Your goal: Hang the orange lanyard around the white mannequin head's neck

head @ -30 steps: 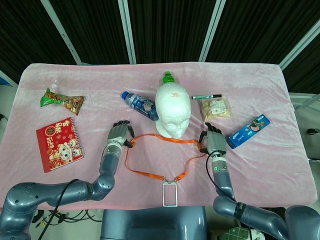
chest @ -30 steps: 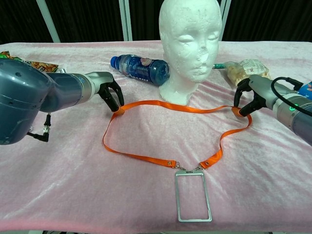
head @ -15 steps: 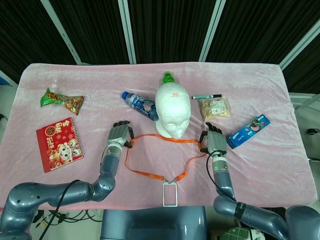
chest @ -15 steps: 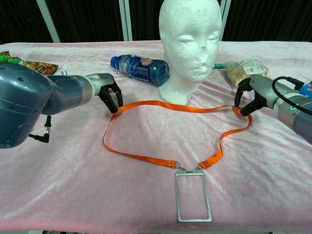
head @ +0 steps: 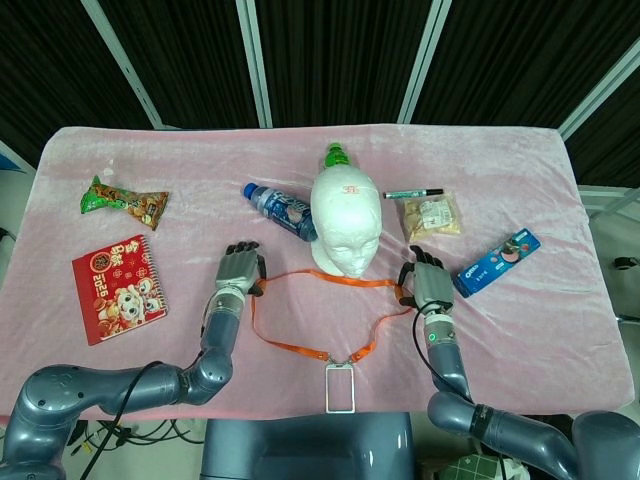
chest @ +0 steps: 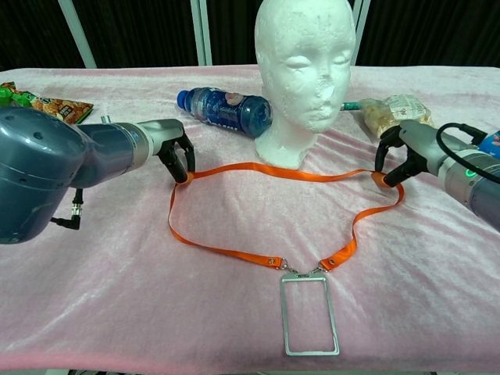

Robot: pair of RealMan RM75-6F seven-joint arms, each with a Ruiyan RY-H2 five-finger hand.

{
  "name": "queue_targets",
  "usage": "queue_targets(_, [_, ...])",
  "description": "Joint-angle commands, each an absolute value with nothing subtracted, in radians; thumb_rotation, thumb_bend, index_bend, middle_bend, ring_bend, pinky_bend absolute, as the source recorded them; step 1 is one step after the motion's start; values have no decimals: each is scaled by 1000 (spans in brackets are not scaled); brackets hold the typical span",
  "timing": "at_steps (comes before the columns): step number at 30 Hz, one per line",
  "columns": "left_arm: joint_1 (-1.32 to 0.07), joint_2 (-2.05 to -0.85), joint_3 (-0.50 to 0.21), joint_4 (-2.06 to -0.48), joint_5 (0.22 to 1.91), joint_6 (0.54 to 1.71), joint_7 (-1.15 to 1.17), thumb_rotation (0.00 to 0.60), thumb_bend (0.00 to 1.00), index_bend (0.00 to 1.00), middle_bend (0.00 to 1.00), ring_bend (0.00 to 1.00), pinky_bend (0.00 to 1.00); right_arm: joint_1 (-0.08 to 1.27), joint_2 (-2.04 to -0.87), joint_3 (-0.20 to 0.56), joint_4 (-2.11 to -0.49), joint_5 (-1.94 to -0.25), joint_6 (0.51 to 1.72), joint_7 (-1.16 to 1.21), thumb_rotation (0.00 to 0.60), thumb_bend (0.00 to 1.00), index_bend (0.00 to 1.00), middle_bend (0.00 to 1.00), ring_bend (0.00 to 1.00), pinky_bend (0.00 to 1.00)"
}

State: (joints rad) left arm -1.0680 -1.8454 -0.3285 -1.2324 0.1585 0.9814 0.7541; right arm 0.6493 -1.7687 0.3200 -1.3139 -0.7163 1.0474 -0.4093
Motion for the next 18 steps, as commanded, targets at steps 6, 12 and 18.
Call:
queue_targets(6, [-1040,-1822,-358,-1301,208,955,684,600,480,597,143,0,0,645,-1754,323,-1345,-724,1053,-401,600,452,755,103,143,142])
queue_targets(12, [-994,-1761,-370,-1420,298,954,604,600,480,602,143,0,0,627,-1722,318,-1407,-747,1067,-381,600,452,764,103,149,142])
queue_targets(18, [-941,-1664,-340,-1570,395,962,565,600,480,603,144,0,0,580,-1646,305,-1536,-811,1103,-332,600,452,771,103,150,142])
